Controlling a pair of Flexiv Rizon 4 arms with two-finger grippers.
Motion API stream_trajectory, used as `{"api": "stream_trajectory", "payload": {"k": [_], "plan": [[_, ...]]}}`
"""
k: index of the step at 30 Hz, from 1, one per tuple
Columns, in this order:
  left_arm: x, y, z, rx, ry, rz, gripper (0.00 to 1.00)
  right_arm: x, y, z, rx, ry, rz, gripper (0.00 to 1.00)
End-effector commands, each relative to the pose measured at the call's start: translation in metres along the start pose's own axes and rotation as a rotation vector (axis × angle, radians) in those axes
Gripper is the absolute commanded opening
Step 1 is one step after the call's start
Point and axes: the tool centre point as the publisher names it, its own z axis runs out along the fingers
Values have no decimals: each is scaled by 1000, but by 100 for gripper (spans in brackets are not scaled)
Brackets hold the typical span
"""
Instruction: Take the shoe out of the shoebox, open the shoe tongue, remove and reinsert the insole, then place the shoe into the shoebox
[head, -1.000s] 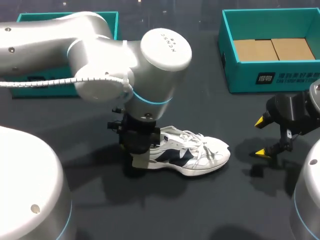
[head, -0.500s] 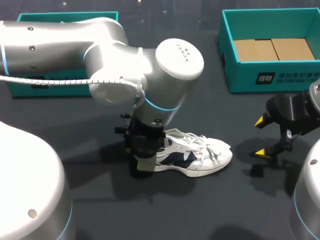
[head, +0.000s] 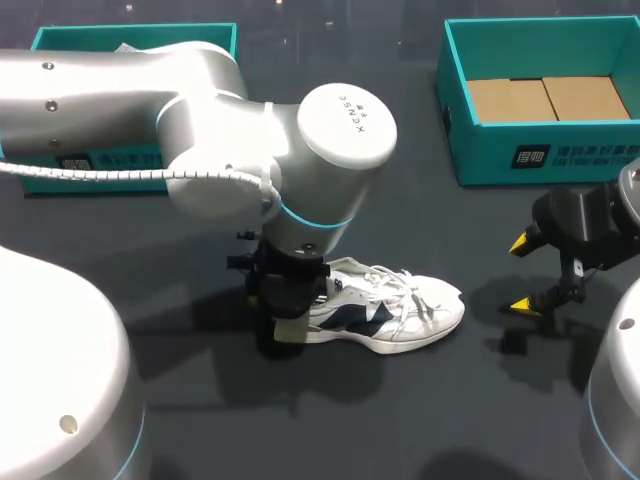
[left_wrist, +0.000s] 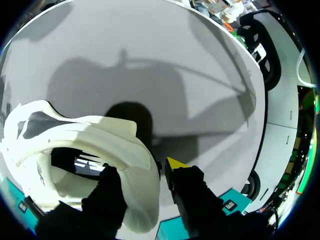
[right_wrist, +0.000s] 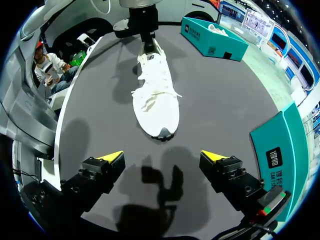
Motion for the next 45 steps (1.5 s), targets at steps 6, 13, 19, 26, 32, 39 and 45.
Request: {"api": "stream_trajectory", "payload": {"k": [6,13,19,26,32,39,45], "plan": [[17,-3,-34,-9,-99,-1,100,1,0,0,1,-2,-1,100],[30,-10,-71,-17,-180,-46,100,1,0,0,1,-2,-1,100],[49,-17,-87,61,-284,-174,100,1,0,0,1,-2,-1,100],[77,-23,-86,141,-370,-313,100,1,0,0,1,-2,-1,100],[77,-23,-86,141,-370,-313,100,1,0,0,1,-2,-1,100],[77,-23,-86,141,-370,-313,100,1,0,0,1,-2,-1,100],[93,-25,-90,387,-495,-689,100,1,0,0,1,-2,-1,100]]}}
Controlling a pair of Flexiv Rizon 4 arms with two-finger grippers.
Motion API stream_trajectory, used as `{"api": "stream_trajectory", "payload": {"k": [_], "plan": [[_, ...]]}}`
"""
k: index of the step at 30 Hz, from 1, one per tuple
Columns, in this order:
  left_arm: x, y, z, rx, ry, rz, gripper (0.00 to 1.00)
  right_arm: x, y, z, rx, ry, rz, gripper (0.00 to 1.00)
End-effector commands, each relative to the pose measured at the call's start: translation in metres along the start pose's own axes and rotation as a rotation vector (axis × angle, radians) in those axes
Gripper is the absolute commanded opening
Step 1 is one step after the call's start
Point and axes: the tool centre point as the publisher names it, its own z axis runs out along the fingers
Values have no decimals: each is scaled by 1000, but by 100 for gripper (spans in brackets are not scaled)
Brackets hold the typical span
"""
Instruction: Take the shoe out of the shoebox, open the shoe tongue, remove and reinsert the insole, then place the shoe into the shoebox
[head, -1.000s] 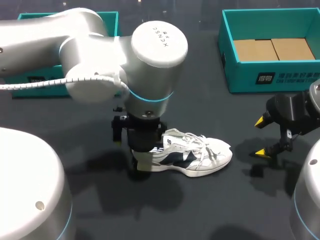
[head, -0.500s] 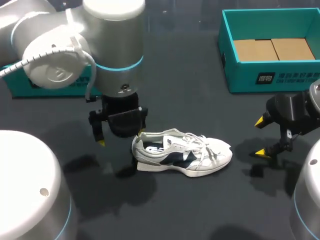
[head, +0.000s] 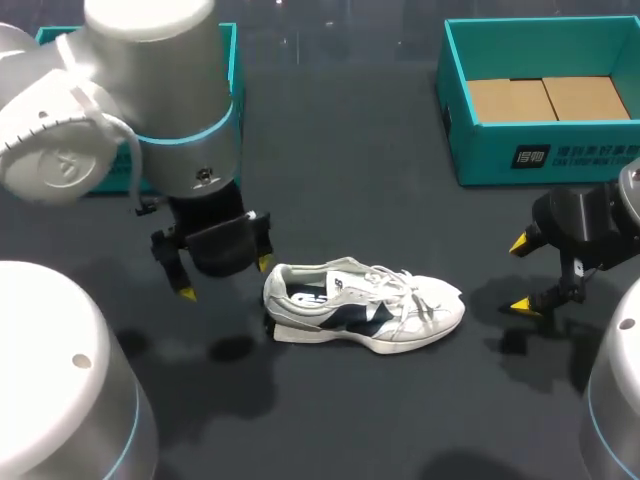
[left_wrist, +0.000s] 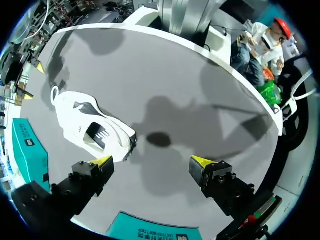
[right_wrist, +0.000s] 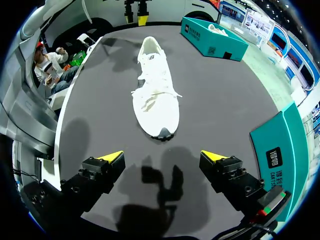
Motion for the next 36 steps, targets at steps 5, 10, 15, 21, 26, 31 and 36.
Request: {"api": "stream_trajectory", "payload": {"k": [5,10,15,21,26,31,36], "plan": [[30,12,4,396,-247,-597,100,1,0,0,1,-2,-1,100],[35,6,12,350,-259,-816,100,1,0,0,1,-2,-1,100],[35,6,12,350,-259,-816,100,1,0,0,1,-2,-1,100],[37,9,13,409,-269,-858,100,1,0,0,1,-2,-1,100],[49,11,19,498,-388,-1004,100,1,0,0,1,-2,-1,100],[55,12,28,579,-482,-1031,100,1,0,0,1,-2,-1,100],[56,13,45,645,-624,-1001,100,1,0,0,1,-2,-1,100]]}}
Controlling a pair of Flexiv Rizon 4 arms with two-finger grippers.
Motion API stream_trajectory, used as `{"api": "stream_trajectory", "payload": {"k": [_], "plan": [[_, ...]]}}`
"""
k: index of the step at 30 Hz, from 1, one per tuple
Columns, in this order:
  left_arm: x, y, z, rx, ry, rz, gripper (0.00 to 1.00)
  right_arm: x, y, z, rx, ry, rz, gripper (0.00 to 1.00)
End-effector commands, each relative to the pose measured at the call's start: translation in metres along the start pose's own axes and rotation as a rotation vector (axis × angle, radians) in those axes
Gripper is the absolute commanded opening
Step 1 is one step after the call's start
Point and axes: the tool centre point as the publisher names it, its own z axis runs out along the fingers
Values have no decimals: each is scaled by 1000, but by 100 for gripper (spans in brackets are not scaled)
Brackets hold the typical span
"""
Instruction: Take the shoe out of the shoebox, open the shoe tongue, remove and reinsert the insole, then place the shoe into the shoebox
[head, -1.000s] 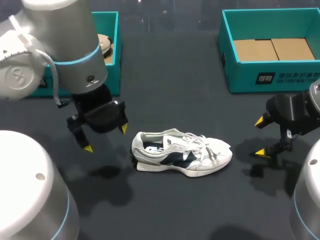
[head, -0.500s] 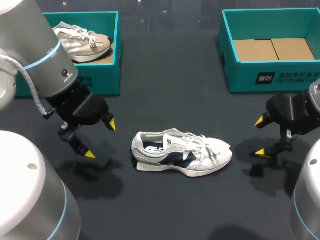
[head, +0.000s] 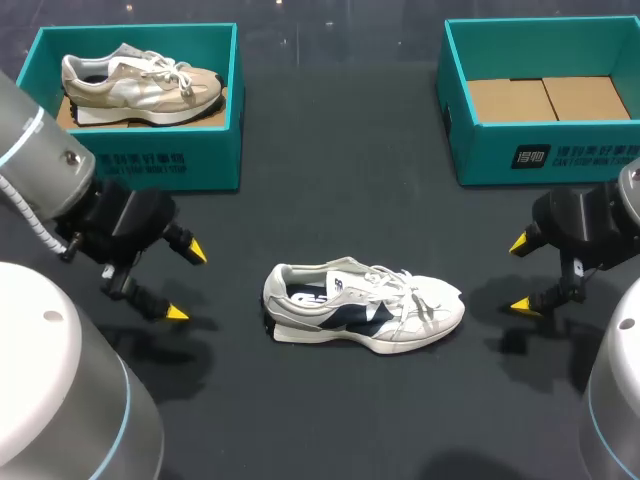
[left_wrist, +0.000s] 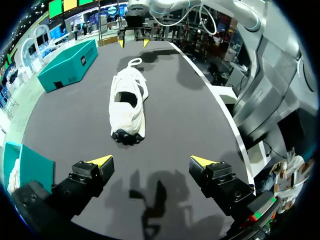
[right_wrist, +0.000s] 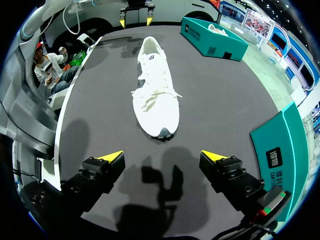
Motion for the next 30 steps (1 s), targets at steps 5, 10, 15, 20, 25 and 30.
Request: {"api": "stream_trajectory", "payload": {"k": [5,10,15,20,25,30], "plan": [[2,17,13,278,-206,-20,100,1,0,0,1,-2,-1,100],[2,17,13,278,-206,-20,100,1,0,0,1,-2,-1,100],[-9,16,24,273,-208,-28,100,1,0,0,1,-2,-1,100],[-18,18,39,310,-232,-10,100,1,0,0,1,-2,-1,100],[-25,27,52,437,-209,48,100,1,0,0,1,-2,-1,100],[-25,27,52,437,-209,48,100,1,0,0,1,-2,-1,100]]}}
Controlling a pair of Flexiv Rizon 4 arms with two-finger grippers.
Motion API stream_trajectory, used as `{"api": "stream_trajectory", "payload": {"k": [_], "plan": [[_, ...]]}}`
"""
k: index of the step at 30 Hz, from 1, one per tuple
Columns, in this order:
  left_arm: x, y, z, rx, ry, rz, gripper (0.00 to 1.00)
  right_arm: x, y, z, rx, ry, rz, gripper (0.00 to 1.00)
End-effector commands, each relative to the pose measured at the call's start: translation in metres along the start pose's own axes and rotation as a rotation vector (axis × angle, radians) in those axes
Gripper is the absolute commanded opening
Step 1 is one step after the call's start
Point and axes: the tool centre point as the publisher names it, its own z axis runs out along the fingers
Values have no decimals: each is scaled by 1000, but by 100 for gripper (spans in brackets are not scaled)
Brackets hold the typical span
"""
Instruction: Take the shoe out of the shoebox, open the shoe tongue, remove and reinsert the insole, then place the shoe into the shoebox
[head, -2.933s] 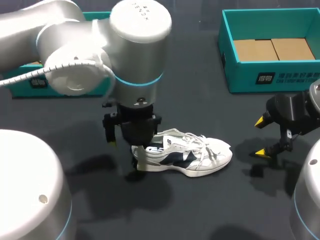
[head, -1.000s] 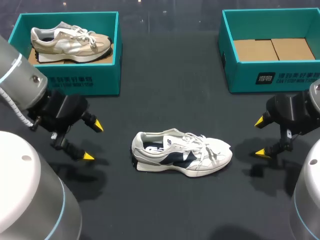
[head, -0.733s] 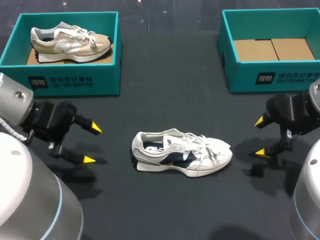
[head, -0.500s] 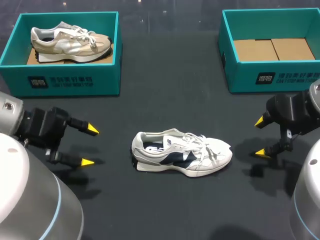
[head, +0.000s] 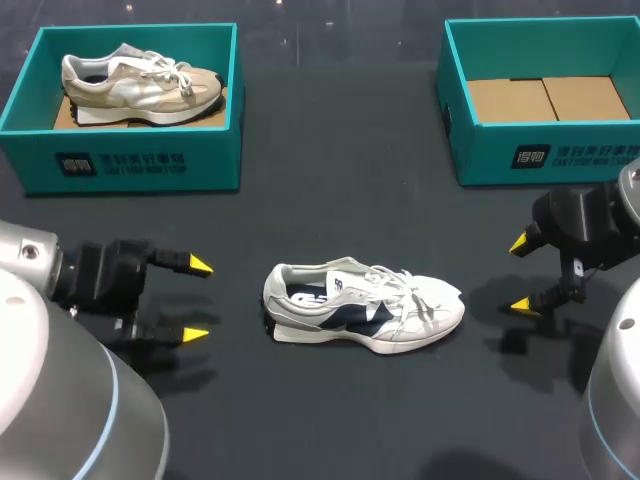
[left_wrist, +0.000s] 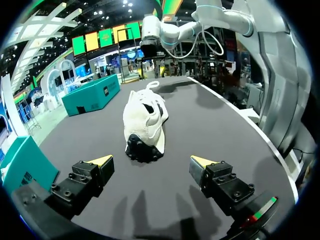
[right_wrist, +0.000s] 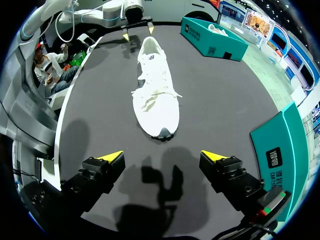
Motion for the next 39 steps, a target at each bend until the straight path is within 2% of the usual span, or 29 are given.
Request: {"api": "stream_trajectory", "payload": {"k": [1,6,10,16,20,30,39], "plan": [[-7,6,1,23,18,1,100,1,0,0,1,-2,-1,100],[-7,8,2,15,6,8,100,1,0,0,1,-2,-1,100],[-8,22,3,42,-1,26,100,1,0,0,1,-2,-1,100],[-21,46,-5,75,-10,-27,100,1,0,0,1,-2,-1,100],[-22,54,-7,103,5,-58,100,1,0,0,1,-2,-1,100],[-21,55,-5,159,46,-90,100,1,0,0,1,-2,-1,100],[-20,36,27,189,110,-91,100,1,0,0,1,-2,-1,100]]}}
